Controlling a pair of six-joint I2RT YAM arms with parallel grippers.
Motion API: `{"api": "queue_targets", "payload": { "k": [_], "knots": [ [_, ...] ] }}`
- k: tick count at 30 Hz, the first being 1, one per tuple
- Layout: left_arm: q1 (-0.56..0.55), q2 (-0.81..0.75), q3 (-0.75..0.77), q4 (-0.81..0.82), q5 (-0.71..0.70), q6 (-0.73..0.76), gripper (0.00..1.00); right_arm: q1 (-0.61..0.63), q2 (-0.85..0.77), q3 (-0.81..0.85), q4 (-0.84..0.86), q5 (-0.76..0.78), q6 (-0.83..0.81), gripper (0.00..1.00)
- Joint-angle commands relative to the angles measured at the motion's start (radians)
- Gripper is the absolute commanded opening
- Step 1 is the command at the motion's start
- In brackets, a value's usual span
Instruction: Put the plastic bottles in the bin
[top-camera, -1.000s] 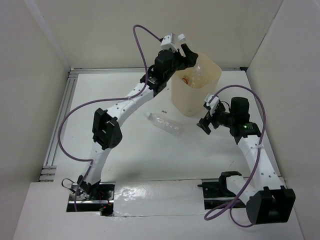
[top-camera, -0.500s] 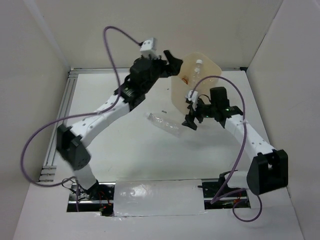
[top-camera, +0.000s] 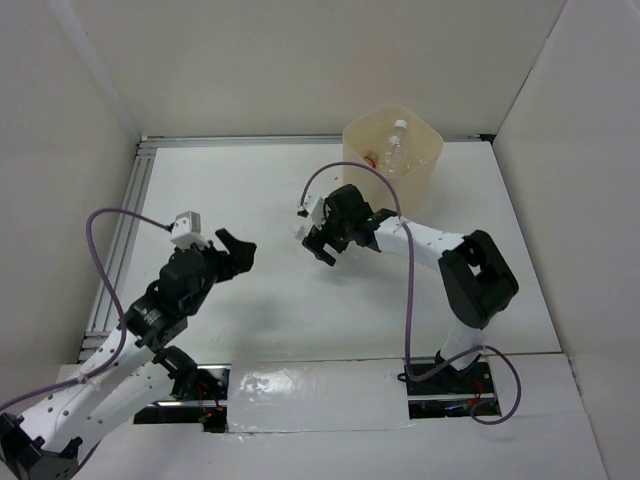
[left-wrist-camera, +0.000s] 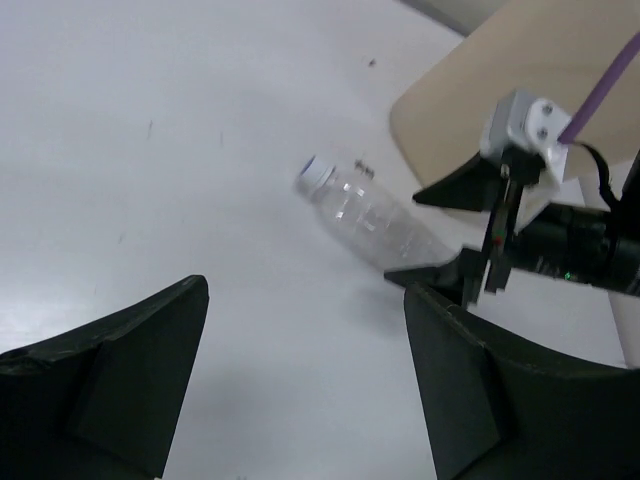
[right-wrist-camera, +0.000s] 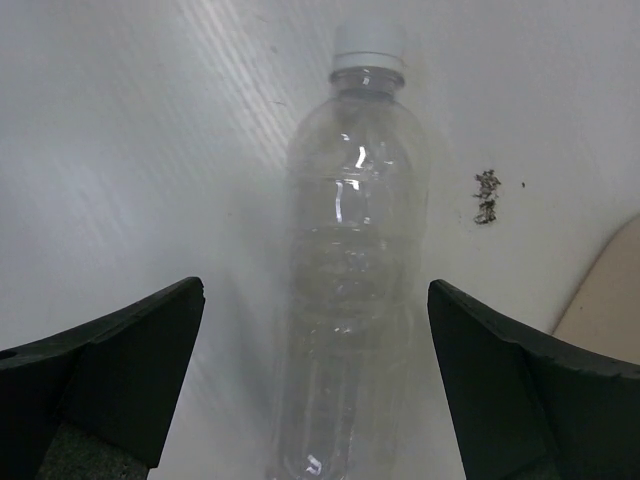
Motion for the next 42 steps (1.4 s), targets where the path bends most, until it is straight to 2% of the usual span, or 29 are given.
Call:
{"api": "queue_targets", "payload": {
  "k": [1, 5, 6, 7, 9, 10, 11, 13, 14, 16, 17, 18, 21, 25, 31, 33, 36, 37, 39, 42],
  "knots": [
    [-0.023, -0.124, -0.059, -0.146, -0.068, -0.134, 0.92, 0.014, 0.066, 0.078, 0.091, 0.212, 0.075, 1.00],
    [-0.060, -0.189, -0.091, -0.231, -0.102, -0.171, 0.92, 0.039, 0.171, 0.134, 0.067, 0.377, 0.066, 1.00],
    [-0.060, -0.189, -0.091, -0.240, -0.102, -0.171, 0.92, 0.051, 0.203, 0.147, 0.053, 0.378, 0.066, 1.00],
    [-0.070, -0.177, -0.091, -0.249, -0.102, -0.171, 0.92, 0.051, 0.203, 0.156, 0.029, 0.378, 0.066, 0.95],
    [-0.070, -0.163, -0.091, -0.249, -0.102, -0.171, 0.92, 0.051, 0.215, 0.165, 0.007, 0.304, 0.051, 0.82],
    [-0.080, -0.152, -0.091, -0.249, -0.102, -0.171, 0.92, 0.051, 0.215, 0.165, -0.025, 0.266, 0.041, 0.63],
    [-0.080, -0.152, -0.091, -0.249, -0.102, -0.171, 0.92, 0.051, 0.200, 0.174, -0.043, 0.181, 0.031, 0.51],
    [-0.090, -0.143, -0.091, -0.249, -0.102, -0.171, 0.92, 0.030, 0.162, 0.203, -0.132, 0.061, -0.026, 0.35],
    [-0.090, -0.143, -0.091, -0.240, -0.102, -0.181, 0.92, 0.030, 0.145, 0.219, -0.166, -0.077, -0.047, 0.25],
    [-0.100, -0.152, -0.109, -0.231, -0.102, -0.190, 0.92, -0.016, 0.073, 0.287, -0.239, -0.246, -0.121, 0.17],
    [-0.100, -0.152, -0.110, -0.215, -0.102, -0.190, 0.92, -0.030, 0.044, 0.315, -0.295, -0.318, -0.136, 0.17],
    [-0.100, -0.152, -0.110, -0.215, -0.102, -0.190, 0.92, -0.045, 0.015, 0.344, -0.309, -0.456, -0.149, 0.16],
    [-0.109, -0.152, -0.120, -0.174, -0.092, -0.176, 0.92, -0.081, -0.087, 0.472, -0.277, -0.550, -0.076, 0.14],
    [-0.109, -0.103, -0.120, -0.125, -0.069, -0.144, 0.92, -0.148, -0.182, 0.575, -0.185, -0.454, 0.014, 0.14],
    [-0.109, -0.054, -0.111, -0.042, -0.039, -0.113, 0.92, -0.300, -0.231, 0.553, -0.036, -0.230, 0.064, 0.14],
    [-0.109, -0.045, -0.111, -0.033, -0.027, -0.113, 0.92, -0.346, -0.210, 0.544, -0.036, -0.230, 0.064, 0.14],
    [-0.109, -0.026, -0.111, -0.007, -0.018, -0.104, 0.92, -0.437, -0.150, 0.534, -0.002, -0.251, 0.055, 0.21],
    [-0.109, -0.015, -0.111, 0.004, -0.006, -0.095, 0.92, -0.460, -0.101, 0.520, 0.031, -0.251, 0.016, 0.26],
    [-0.109, -0.015, -0.111, 0.013, 0.003, -0.095, 0.92, -0.460, -0.081, 0.529, 0.032, -0.242, -0.003, 0.27],
    [-0.118, -0.015, -0.111, 0.001, 0.004, -0.095, 0.92, -0.475, 0.010, 0.596, -0.026, -0.233, -0.066, 0.37]
  ]
}}
